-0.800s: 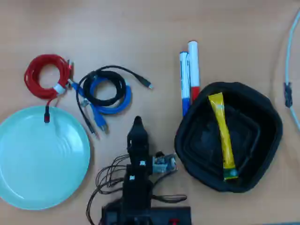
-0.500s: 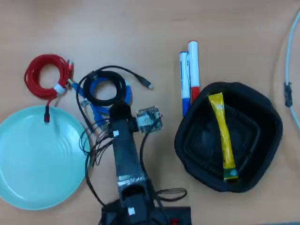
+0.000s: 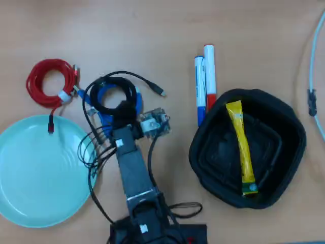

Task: Put a black charging cable in a black bowl and put a red charging cable in a green bowl

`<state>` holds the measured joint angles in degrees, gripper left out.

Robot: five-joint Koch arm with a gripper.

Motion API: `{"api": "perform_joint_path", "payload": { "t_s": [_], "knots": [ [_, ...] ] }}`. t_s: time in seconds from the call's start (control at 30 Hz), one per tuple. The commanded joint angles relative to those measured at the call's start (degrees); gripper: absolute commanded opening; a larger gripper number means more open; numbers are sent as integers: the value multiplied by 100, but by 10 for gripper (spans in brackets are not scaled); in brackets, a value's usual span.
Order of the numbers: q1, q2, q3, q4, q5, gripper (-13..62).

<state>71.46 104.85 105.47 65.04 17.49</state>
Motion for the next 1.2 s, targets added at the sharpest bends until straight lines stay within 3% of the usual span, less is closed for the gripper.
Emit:
{"api": "perform_joint_path", "payload": {
  "t_s": [0.0, 0.37, 0.6, 0.97, 1.17],
  "knots": [
    [-211, 237, -756, 44, 475, 462],
    [-1318, 176, -1723, -229, 4764, 461],
    [-2057, -589, -2092, -1310, 5036, 462],
    [-1960, -1749, -2276, -2197, 5133, 462],
    [-1688, -2188, -2057, -2206, 6442, 461]
  ]
}}
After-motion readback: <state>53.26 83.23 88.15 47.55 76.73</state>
